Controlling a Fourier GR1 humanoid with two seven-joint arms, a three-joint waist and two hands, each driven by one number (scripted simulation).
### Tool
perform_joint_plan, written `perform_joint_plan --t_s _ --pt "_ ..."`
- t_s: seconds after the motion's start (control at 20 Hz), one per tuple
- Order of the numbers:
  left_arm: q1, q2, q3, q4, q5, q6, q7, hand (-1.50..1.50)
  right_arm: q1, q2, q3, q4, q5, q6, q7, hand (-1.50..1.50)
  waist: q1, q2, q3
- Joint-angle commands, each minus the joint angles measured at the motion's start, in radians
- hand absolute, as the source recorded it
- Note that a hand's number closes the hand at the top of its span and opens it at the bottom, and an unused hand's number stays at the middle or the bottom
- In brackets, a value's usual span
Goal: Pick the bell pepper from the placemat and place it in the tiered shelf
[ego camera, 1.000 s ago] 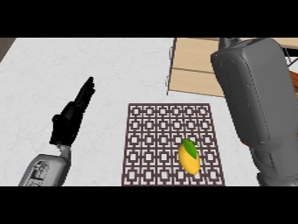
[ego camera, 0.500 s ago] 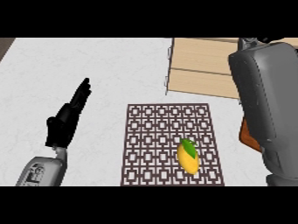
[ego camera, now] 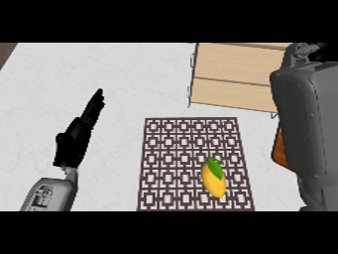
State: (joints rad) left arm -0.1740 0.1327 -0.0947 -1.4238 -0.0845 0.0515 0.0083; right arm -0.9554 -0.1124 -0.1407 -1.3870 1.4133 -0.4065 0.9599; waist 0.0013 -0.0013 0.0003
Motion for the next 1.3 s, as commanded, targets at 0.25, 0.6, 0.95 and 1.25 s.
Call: perform_joint_plan --t_s 0.25,0.6,0.95,1.25 --pt "-0.021 -0.029 0.004 -0.002 -0.011 0.009 0.038 0.00 -0.064 0.014 0.006 -0.141 -0.103 0.069 0.026 -1.50 -0.001 -0.002 0.000" --pt "0.005 -0.028 -0.006 0.003 -0.031 0.010 0.006 0.00 -0.094 -0.023 -0.128 -0.272 -0.113 -0.075 0.069 -1.50 -0.006 -0.002 0.000" --pt "0.010 0.000 0.043 0.000 0.008 -0.017 0.007 0.00 -0.056 -0.104 -0.260 -0.570 -0.160 0.244 0.205 -1.50 -0.033 -0.011 0.000" --pt "0.043 0.011 0.054 0.009 -0.006 -0.006 -0.018 0.00 0.055 -0.130 -0.372 -0.800 -0.290 0.548 0.258 -1.50 -0.061 -0.019 0.000"
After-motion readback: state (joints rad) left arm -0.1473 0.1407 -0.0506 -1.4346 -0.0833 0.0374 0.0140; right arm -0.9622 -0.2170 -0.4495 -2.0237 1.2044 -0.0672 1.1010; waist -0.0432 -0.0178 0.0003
